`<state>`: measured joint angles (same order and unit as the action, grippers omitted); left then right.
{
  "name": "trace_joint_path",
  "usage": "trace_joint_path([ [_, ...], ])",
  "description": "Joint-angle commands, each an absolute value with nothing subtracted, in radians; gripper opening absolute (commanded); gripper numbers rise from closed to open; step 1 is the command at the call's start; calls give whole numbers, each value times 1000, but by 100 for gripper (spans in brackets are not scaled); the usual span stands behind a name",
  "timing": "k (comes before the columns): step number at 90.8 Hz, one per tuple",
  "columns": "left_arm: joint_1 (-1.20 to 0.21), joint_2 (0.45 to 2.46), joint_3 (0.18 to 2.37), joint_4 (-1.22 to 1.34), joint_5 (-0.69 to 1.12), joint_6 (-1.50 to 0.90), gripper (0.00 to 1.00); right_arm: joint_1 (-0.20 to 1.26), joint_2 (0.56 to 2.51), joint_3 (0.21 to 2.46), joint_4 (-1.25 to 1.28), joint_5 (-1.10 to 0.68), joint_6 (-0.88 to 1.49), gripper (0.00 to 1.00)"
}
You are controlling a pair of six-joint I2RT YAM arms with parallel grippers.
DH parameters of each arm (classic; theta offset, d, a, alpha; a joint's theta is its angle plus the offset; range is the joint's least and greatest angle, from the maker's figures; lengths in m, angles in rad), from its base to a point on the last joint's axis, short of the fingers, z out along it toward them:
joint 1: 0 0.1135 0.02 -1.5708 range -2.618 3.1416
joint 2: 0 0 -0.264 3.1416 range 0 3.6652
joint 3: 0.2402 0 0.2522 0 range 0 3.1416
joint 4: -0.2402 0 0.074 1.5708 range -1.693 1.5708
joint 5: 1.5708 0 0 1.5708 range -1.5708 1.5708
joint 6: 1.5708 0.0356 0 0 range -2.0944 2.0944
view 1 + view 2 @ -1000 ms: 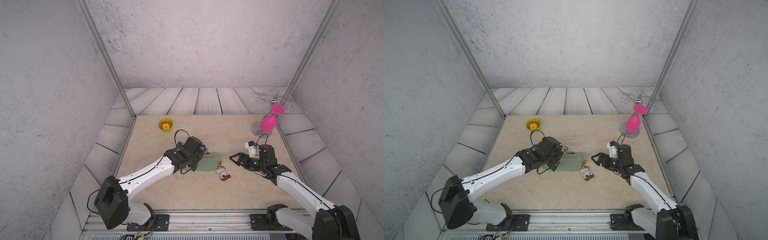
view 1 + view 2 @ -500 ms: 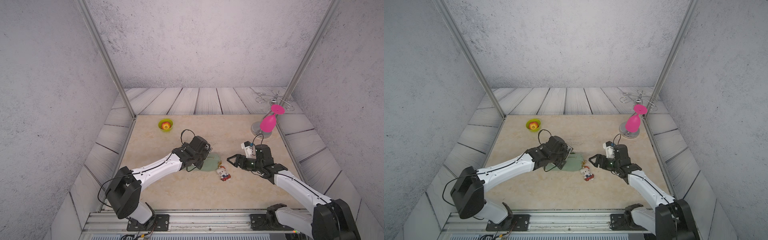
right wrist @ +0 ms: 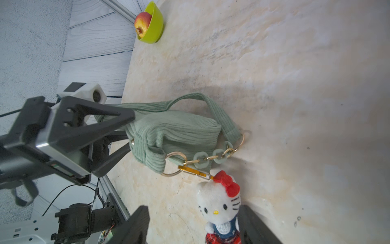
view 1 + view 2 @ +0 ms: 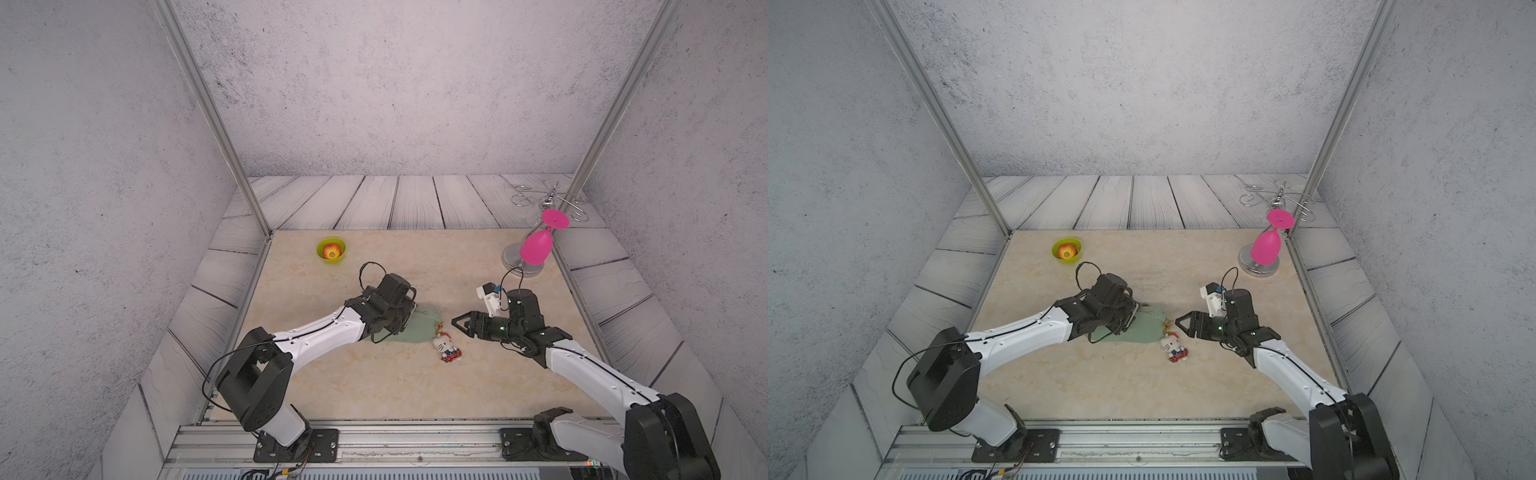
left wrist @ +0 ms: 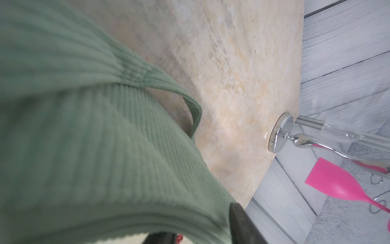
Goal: Remove the decoration from the bag
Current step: Move the bag to the center of the board.
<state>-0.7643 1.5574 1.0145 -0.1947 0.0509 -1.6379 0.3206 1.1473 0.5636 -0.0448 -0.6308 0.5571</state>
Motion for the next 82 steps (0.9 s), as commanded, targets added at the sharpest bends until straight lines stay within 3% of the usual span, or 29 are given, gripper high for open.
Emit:
trace_joint_path([
  [1, -733, 1522, 971, -199, 43, -1587, 27, 344, 1165, 577, -4, -650, 555, 68],
  [14, -693, 1481, 943, -240, 28, -1540, 17, 365, 1201, 590, 33, -656, 565, 65],
  [44, -615, 1400, 941, -335, 7, -1411, 16, 410, 1280, 633, 121, -676, 589, 58],
  [55, -615, 1378, 946, -339, 24, -1353, 31, 435, 1313, 655, 146, -683, 593, 55],
  [64, -615, 1355, 942, -349, 36, -1302, 57, 453, 1335, 669, 160, -691, 596, 54],
  [70, -616, 1333, 940, -358, 36, -1256, 68, 463, 1343, 674, 164, -689, 598, 54],
  [82, -617, 1263, 937, -393, 3, -1126, 74, 478, 1342, 671, 162, -676, 606, 54],
])
